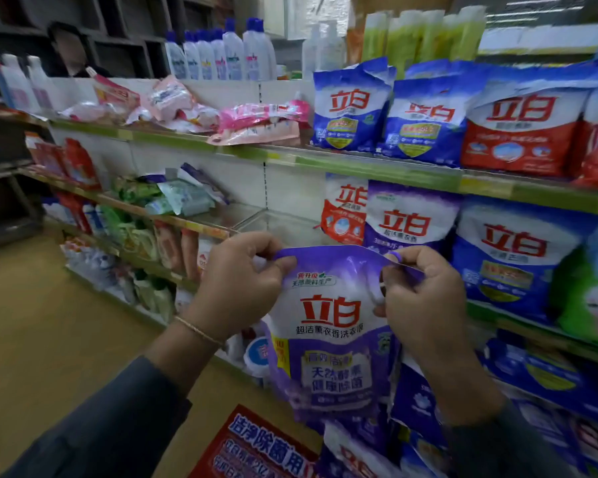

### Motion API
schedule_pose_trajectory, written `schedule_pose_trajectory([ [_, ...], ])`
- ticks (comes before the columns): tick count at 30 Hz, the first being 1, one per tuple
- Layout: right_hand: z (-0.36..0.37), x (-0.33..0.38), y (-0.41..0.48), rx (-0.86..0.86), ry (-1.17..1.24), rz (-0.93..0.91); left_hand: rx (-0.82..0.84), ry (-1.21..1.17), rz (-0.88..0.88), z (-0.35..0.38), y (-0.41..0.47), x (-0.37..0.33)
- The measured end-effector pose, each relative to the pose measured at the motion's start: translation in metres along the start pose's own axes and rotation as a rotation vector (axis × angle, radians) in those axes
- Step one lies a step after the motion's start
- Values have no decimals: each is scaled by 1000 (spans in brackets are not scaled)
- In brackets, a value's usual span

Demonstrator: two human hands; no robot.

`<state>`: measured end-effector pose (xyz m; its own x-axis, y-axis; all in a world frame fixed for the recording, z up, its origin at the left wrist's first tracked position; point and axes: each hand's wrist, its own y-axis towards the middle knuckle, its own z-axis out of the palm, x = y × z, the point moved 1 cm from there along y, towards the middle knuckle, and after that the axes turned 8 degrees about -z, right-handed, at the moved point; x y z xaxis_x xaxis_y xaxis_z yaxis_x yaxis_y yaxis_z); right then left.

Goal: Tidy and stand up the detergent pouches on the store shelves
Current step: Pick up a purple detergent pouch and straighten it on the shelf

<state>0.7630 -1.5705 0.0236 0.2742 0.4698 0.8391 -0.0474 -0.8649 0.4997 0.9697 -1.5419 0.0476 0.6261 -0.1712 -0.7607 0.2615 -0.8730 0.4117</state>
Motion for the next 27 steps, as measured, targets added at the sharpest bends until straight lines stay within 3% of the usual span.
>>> schedule_pose_trajectory([
  [14,173,-46,132,74,107,-25,-21,-35,-52,-36,171,125],
  [21,241,-62,211,268,424,143,-22,-67,32,-64,276,160],
  [27,309,-80,252,466,364,298,-12,-63,96,-85,345,197],
])
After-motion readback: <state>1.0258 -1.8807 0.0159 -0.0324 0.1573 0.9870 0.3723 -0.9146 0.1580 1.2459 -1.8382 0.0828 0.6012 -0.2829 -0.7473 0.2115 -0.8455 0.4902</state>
